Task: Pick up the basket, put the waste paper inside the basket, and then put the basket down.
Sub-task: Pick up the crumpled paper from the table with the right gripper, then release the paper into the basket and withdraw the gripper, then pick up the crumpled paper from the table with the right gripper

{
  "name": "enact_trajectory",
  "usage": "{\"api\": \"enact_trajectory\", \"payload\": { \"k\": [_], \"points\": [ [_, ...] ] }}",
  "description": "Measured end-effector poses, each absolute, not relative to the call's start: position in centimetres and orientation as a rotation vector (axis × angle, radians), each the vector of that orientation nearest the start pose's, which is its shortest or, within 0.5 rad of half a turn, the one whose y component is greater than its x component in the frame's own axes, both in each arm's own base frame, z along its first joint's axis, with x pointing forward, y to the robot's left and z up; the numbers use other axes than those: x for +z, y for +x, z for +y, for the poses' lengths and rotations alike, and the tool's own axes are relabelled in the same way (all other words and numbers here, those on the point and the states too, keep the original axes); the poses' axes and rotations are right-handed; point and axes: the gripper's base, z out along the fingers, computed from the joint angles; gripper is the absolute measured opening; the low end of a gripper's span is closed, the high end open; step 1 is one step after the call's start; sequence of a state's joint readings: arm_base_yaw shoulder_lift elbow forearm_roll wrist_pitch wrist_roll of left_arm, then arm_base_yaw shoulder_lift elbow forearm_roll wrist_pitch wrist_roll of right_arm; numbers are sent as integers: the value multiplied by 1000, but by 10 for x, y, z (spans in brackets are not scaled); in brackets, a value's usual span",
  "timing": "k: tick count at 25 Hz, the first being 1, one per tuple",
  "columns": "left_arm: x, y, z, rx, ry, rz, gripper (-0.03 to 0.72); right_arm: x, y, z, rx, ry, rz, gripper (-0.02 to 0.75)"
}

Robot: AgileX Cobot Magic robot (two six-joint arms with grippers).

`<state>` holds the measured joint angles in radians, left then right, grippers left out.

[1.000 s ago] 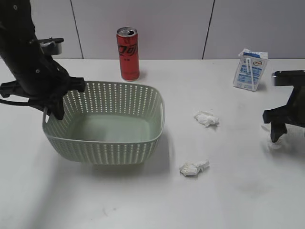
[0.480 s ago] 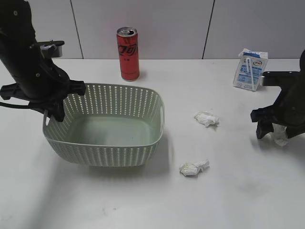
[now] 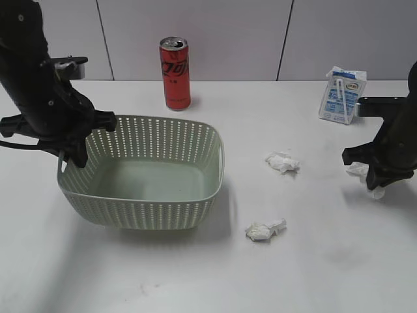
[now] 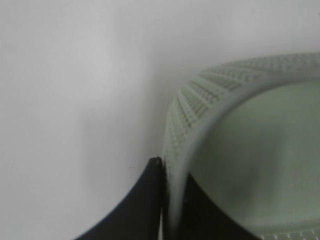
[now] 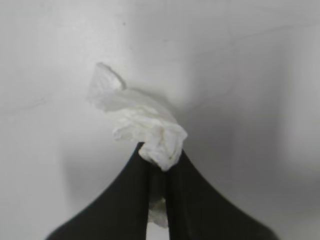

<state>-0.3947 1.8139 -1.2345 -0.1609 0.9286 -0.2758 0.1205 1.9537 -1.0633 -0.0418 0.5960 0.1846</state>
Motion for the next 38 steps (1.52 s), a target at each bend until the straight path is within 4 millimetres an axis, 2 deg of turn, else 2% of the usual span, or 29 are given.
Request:
{"api": "enact_trajectory", "payload": {
  "k": [3, 5, 7, 11, 13, 15, 17, 19, 21, 22, 24, 28, 32, 35, 38],
  "points": [
    [199, 319, -146, -269, 49, 3036, 0, 139, 342, 49, 23, -41, 2912, 36],
    [199, 319, -146, -269, 49, 3036, 0, 169, 338, 71, 70, -198, 2820, 36],
    [199, 319, -146, -269, 49, 3036, 0, 201, 329, 103, 147, -351, 2696, 34],
    [199, 319, -146, -269, 49, 3036, 0, 266, 304, 179, 353, -612, 2384, 34],
    [199, 319, -146, -270, 48, 3036, 0, 286, 291, 213, 425, -725, 2272, 33],
    [199, 319, -146, -274, 46, 3039, 0, 292, 280, 244, 487, -814, 2218, 34],
    [200, 319, -146, -282, 40, 3041, 0, 287, 276, 267, 512, -882, 2201, 65],
    [200, 318, -146, -282, 40, 3046, 0, 276, 279, 283, 518, -924, 2212, 168],
    [199, 317, -146, -279, 41, 3053, 0, 265, 284, 292, 522, -940, 2250, 377],
    [199, 317, -146, -279, 41, 3055, 0, 261, 286, 295, 521, -949, 2271, 494],
    [199, 317, -146, -277, 45, 3056, 0, 259, 289, 297, 496, -987, 2293, 604],
    [199, 318, -145, -270, 63, 3056, 0, 275, 299, 286, 404, -956, 2353, 600],
    [199, 320, -137, -260, 54, 3065, 0, 278, 335, 241, 327, -722, 2457, 594],
    [199, 319, -134, -248, 74, 3077, 0, 260, 364, 200, 261, -545, 2582, 594],
    [199, 319, -134, -245, 85, 3079, 0, 227, 383, 175, 203, -457, 2712, 594]
  ]
}}
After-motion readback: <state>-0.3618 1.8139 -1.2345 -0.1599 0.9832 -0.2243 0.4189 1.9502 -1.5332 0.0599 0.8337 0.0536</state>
